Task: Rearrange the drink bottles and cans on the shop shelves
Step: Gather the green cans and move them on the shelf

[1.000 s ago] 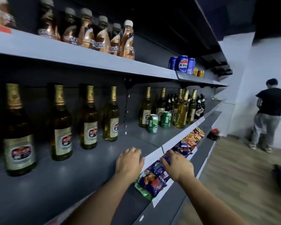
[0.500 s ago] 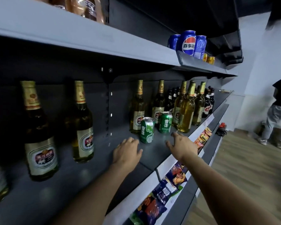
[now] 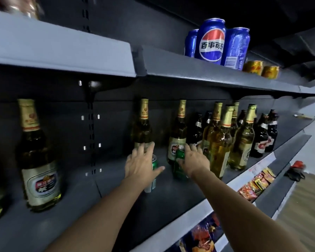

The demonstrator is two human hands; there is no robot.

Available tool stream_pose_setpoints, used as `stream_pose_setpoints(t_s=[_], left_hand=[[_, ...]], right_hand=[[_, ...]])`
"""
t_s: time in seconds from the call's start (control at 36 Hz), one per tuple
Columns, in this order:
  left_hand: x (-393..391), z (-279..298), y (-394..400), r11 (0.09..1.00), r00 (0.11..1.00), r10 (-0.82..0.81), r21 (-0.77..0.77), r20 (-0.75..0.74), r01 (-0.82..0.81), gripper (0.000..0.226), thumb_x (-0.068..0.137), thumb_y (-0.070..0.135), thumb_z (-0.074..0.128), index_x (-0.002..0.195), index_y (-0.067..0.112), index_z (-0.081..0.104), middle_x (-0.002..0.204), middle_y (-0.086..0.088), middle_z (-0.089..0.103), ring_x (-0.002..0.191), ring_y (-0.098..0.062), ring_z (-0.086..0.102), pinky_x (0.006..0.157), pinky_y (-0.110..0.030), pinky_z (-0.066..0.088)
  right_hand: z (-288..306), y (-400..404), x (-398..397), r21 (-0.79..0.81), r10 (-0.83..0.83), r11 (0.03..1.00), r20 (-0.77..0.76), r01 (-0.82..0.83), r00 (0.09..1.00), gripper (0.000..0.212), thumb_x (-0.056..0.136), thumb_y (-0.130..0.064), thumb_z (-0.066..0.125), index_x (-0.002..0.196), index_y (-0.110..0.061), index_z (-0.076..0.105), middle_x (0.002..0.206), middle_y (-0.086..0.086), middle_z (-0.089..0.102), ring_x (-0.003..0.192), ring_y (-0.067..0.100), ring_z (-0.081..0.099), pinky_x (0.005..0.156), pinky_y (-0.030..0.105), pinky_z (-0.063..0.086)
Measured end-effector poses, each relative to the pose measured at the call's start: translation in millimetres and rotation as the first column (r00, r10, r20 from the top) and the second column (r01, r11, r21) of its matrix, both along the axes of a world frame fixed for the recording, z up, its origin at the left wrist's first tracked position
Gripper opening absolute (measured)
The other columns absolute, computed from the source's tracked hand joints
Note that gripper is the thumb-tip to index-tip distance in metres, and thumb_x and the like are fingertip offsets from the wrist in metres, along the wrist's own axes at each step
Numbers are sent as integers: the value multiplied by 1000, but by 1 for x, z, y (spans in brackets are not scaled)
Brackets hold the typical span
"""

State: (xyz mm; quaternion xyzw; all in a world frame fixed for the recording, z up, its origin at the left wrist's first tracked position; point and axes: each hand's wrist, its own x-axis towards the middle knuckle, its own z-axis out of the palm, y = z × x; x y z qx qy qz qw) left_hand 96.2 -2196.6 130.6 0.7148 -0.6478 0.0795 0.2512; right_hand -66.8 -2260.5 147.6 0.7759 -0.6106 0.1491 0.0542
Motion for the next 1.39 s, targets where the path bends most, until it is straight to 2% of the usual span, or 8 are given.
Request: stream_pose_setpoints(t_s=[0.14,0.31,0.56,0.69,0.83,0.97,1.11,1.39], left_hand=[[4,1,-15,994,998,46,98,50,-51,95,81,66,54,152,32,2,157,-2,15,141,-24,21,112,-41,25],[6,-7,-20,994,1000,19,109,20,-21,73,75,64,63,135,29,40,132,7,39,123,-16,43,87,-33,44],[-1,-3,-12,988,995,101,122,-11,-98,54,79,57,63,121,29,44,128,2,47,107,-27,56,79,-32,43],[-5,-3,17,980,985,172,101,-6,-170,62,84,55,59,135,28,38,127,0,42,109,-26,55,76,-32,43],[-4,-6,68,959,958,281,48,-56,-278,61,82,53,62,133,29,39,123,1,45,107,-26,57,77,-33,45],[4,-1,130,906,899,417,-16,-136,-423,61,78,52,67,126,28,38,119,2,49,104,-27,59,76,-36,49],[26,5,205,827,826,556,-34,-91,-560,53,80,52,66,120,26,44,120,3,50,100,-24,59,75,-34,51],[106,5,402,574,575,810,-48,-117,-817,55,80,50,67,125,26,46,122,3,49,102,-24,59,71,-34,49]], right_hand=[[-3,-26,7,-65,38,997,-11,-39,999,70,95,-46,46,150,-14,15,147,10,33,136,31,30,106,41,35],[-8,-39,15,11,12,1000,51,-12,999,70,95,-50,45,149,-14,19,151,11,28,136,32,31,105,42,35],[-16,-39,18,32,-11,999,113,7,994,58,93,-36,57,142,-17,32,139,10,36,126,35,40,90,42,46],[-16,-23,16,-35,83,996,109,-80,990,56,91,-41,59,137,-20,38,134,9,38,121,32,43,86,43,48],[-16,16,21,-121,268,959,88,-257,959,56,90,-50,54,138,-26,37,133,6,39,124,29,40,85,40,48],[-13,71,47,-185,471,871,52,-455,880,59,89,-57,51,140,-29,38,131,4,43,120,25,42,85,37,47],[-10,140,95,-151,665,744,64,-651,744,62,93,-52,49,147,-29,29,141,0,37,124,24,41,86,38,48],[-2,312,212,-157,893,449,57,-879,446,62,92,-48,54,145,-25,33,145,-2,38,129,25,42,95,39,46]])
